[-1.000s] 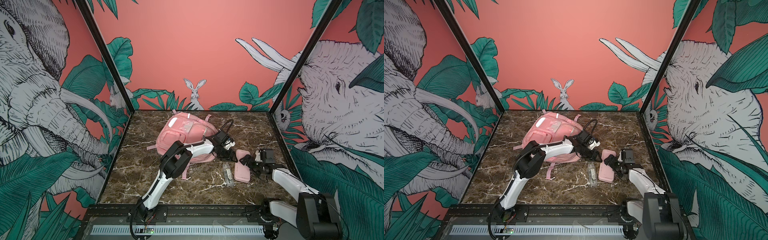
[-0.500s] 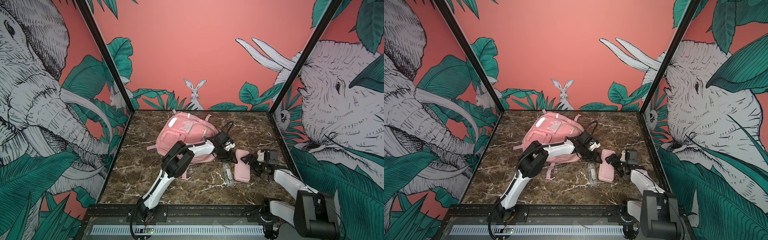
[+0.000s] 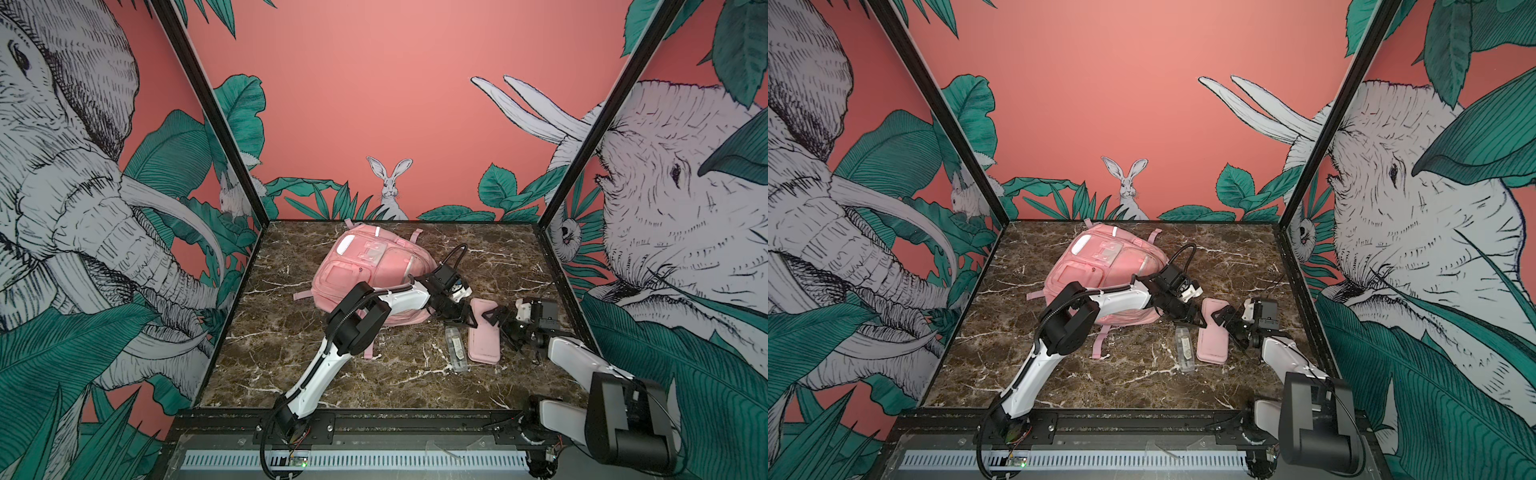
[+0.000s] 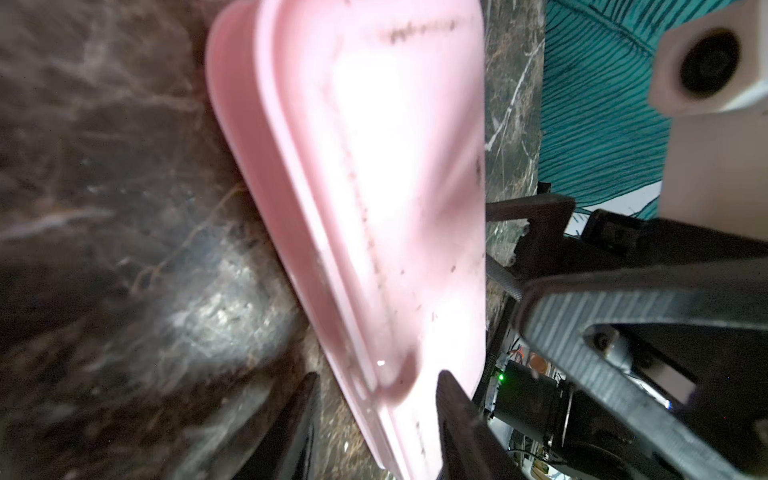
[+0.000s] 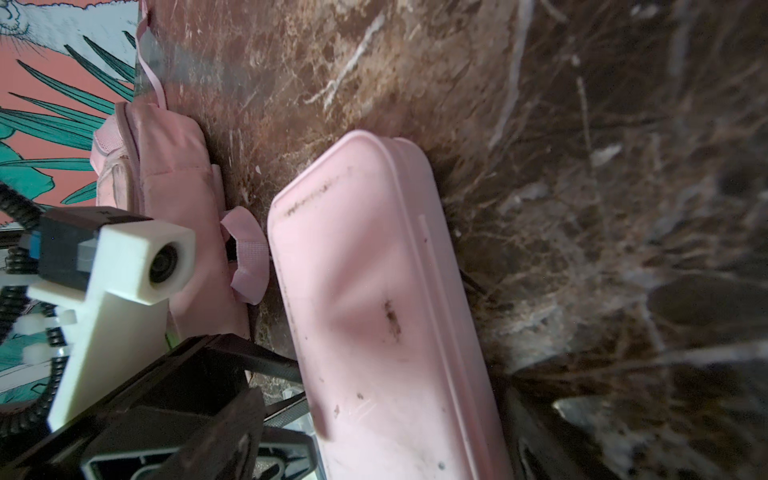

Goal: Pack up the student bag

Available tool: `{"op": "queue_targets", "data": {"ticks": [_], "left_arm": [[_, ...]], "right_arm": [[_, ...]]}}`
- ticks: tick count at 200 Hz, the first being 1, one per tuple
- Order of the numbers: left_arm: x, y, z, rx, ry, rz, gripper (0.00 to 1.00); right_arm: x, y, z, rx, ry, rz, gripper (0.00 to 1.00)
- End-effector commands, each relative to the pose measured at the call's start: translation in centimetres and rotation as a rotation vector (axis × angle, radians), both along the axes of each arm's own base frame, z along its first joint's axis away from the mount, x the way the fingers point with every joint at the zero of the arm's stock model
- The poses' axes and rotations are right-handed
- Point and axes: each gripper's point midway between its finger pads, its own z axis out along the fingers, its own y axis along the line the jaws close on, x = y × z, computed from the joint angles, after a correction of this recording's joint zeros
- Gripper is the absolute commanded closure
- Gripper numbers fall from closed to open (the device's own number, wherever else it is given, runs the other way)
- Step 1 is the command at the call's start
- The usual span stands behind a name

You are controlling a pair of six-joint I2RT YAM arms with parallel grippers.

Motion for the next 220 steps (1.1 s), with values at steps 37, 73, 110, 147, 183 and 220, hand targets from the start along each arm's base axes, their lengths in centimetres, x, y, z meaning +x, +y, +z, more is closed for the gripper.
{"op": "queue_targets", "data": {"ticks": [37, 73, 110, 147, 183, 220], "left_arm": [[-0.1, -1.3, 1.0, -0.054, 0.024, -0.003, 0.54], [-0.3, -1.8, 1.0, -0.083, 0.062, 0.001, 0.54], [-0.2, -2.1, 1.2, -0.103, 0.076, 0.009, 0.53], [0.1, -2.1, 1.3, -0.111, 0.080, 0.019, 0.52], [0.7, -2.2, 1.8, -0.126, 0.079, 0.031, 0.52], [0.7, -2.1, 1.9, -0.128, 0.078, 0.037, 0.52]], "right_arm": [[-0.6, 0.2, -1.5, 0.057, 0.035, 0.012, 0.13], [-0.2, 0.6, -1.2, 0.104, 0.005, 0.030, 0.17], [0.1, 0.8, -0.4, 0.123, -0.030, 0.043, 0.17], [0.1, 0.9, 0.3, 0.131, -0.062, 0.054, 0.17], [0.1, 0.8, 1.1, 0.131, -0.093, 0.055, 0.17], [0.1, 1.0, 1.6, 0.139, -0.111, 0.064, 0.17]]}}
